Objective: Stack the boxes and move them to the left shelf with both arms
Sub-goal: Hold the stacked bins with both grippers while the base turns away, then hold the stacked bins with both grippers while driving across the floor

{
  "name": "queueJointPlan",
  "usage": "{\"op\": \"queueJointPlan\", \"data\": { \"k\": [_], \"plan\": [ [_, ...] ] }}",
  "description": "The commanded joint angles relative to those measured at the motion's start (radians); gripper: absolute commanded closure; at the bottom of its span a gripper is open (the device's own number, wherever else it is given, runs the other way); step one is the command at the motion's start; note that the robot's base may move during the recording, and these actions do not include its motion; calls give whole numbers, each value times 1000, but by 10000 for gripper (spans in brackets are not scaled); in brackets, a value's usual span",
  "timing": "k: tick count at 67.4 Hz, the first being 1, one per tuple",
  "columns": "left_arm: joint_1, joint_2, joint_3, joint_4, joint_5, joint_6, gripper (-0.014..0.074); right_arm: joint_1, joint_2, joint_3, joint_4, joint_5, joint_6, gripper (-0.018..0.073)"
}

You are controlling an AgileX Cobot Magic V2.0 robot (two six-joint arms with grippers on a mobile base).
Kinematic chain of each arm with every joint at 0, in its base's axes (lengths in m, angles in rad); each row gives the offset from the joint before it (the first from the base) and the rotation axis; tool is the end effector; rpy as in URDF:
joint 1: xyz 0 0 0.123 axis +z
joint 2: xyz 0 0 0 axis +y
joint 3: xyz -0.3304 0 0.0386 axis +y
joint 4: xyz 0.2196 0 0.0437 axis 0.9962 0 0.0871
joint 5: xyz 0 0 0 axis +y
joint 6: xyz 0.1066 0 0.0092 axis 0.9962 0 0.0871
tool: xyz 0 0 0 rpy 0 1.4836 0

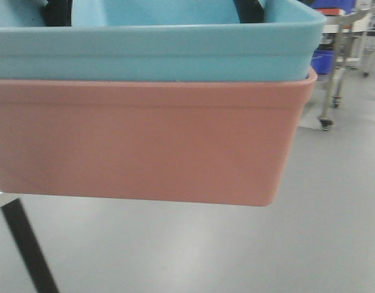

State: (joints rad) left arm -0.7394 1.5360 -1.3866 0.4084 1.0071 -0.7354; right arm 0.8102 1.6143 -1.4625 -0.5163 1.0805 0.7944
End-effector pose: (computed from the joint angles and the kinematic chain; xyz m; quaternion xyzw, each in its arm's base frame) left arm 0.2478 -0.1773 0.3786 0.0643 0.9485 -0.0206 0.3096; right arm 0.2554 0.2008 0.3762 -0.0774 0.9445 -0.0238 0.3185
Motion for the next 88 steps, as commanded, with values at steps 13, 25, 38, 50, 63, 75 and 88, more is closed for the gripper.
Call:
{"op": "queueJointPlan", "data": {
  "k": [13, 25, 38, 50, 63, 75, 88],
  "plan": [
    [-48, -45, -44, -111, -227, -21, 608, 27, -36, -45, 43, -254, 45, 503],
    [-48, -45, -44, -111, -227, -21, 608, 27, -36, -45, 43, -254, 45, 503],
    [-48, -45, -44, -111, -227, -21, 608, 27, -36, -45, 43, -254, 45, 503],
    [-48, -45, -44, -111, -226, -21, 608, 27, -36, -45, 43, -254, 45, 503],
    [-48, -45, -44, -111, -226, -21, 608, 27, -36, -45, 43, -254, 45, 503],
    [-48, -45, -44, -111, -225, -21, 608, 27, -36, -45, 43, -253, 45, 503],
    [-48, -45, -44, -111, -225, -21, 608, 27, -36, -45, 43, -253, 45, 503]
  ]
}}
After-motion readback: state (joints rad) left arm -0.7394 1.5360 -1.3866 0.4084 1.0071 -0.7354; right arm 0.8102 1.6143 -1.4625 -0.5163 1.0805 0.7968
